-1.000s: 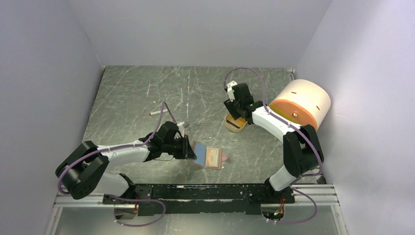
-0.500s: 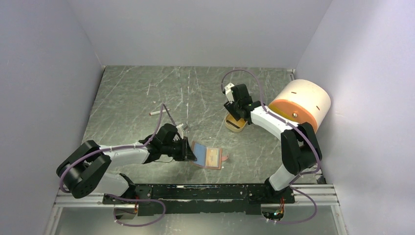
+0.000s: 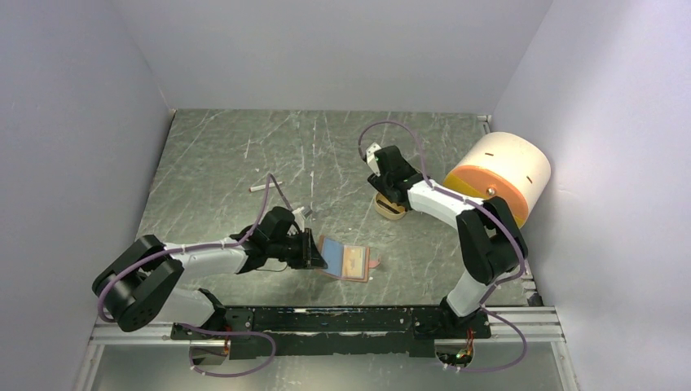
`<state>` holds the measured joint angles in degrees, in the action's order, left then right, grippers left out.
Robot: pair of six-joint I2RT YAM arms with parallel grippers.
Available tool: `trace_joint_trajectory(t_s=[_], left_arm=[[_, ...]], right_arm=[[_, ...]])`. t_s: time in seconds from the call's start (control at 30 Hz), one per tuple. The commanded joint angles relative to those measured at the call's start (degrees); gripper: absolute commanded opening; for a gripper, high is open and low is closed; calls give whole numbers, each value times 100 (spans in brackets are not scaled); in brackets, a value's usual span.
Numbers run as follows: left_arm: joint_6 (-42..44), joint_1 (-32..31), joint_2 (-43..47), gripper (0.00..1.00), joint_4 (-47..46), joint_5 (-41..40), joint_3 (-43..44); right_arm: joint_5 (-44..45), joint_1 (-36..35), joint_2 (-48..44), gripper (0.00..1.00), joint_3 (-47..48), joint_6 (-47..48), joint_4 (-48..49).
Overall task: Put the credit cards into the card holder
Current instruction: Pick up the credit card from the storage box.
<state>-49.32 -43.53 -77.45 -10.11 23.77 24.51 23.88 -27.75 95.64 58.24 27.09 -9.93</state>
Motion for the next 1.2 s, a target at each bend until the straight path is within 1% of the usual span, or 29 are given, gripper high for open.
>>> trace_joint_trajectory(t_s=[0.0,0.07,0.23,0.43,0.53,0.73,0.87,0.93,1.17], left_arm=[[-31,28,182,23,-193,51,-16],[-55,25,190,23,-238,48,-51],[-20,24,120,23,-268,102,-34],[-58,27,186,23,-351,110,-87],[-13,23,209,23,-246,67,-72],[-71,20,307,23,-326,78,-183],[-111,26,308,23,-421,122,-225],[-90,23,261,23,-387,170,-171],[-56,16,210,23,-382,201,-116]], right_arm=[[505,-144,122,67,-100,178,366],[552,-168,136,67,-272,192,423],[816,-170,227,65,-226,199,413],[886,-170,123,59,-210,152,345],[898,-170,170,56,-169,106,269],[1000,-170,227,49,-172,62,199],[1018,-170,184,49,-167,27,174],[1036,-174,175,49,23,19,117],[1094,-170,87,46,-44,-16,173]])
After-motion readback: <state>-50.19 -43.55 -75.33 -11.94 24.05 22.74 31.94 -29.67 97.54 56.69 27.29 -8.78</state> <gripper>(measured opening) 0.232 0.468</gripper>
